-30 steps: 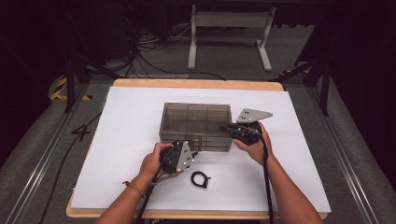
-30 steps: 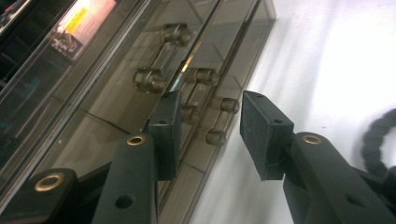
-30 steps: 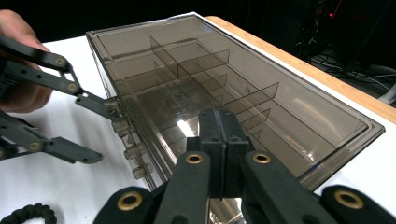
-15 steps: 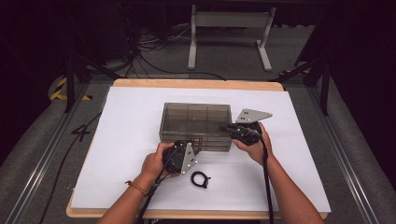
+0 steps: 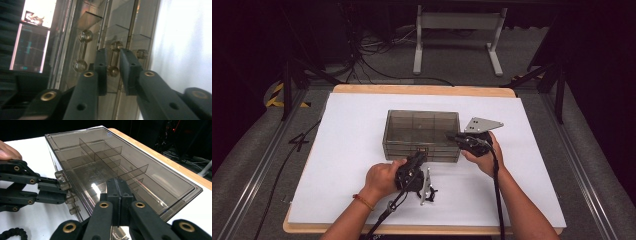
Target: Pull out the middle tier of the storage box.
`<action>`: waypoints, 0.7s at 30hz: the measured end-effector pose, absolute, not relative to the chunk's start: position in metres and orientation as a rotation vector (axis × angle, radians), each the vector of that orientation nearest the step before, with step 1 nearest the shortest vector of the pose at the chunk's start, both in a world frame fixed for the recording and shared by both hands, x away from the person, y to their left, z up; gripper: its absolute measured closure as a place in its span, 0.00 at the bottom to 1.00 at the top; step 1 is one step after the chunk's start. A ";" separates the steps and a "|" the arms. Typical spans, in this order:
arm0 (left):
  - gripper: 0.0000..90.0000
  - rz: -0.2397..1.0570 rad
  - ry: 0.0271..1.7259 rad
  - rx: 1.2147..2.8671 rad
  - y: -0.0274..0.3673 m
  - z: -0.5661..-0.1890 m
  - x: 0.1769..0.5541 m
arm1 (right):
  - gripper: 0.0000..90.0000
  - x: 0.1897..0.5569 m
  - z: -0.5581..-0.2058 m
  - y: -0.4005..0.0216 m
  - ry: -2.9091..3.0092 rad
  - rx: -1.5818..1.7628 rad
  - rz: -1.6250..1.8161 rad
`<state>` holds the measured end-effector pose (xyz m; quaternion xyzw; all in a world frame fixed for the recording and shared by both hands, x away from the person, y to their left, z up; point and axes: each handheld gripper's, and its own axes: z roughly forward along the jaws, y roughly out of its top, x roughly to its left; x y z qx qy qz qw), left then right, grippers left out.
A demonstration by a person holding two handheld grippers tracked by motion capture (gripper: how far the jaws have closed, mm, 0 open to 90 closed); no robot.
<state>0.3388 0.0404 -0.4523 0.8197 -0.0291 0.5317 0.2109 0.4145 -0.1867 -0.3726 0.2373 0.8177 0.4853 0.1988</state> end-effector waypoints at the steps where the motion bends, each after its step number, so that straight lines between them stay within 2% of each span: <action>1: 0.86 1.486 -0.083 2.276 0.041 -0.453 0.339 | 1.00 0.414 -0.373 -0.187 2.287 0.664 1.358; 11: 0.88 1.527 -0.121 2.286 0.038 -0.455 0.336 | 1.00 0.415 -0.374 -0.190 2.285 0.678 1.394; 12: 0.95 1.519 -0.148 2.286 0.037 -0.454 0.334 | 1.00 0.415 -0.374 -0.189 2.284 0.672 1.384; 14: 0.97 1.566 -0.185 2.292 0.034 -0.456 0.333 | 1.00 0.414 -0.373 -0.188 2.282 0.660 1.367; 21: 0.93 1.560 -0.164 2.287 0.038 -0.456 0.334 | 1.00 0.414 -0.373 -0.189 2.281 0.657 1.358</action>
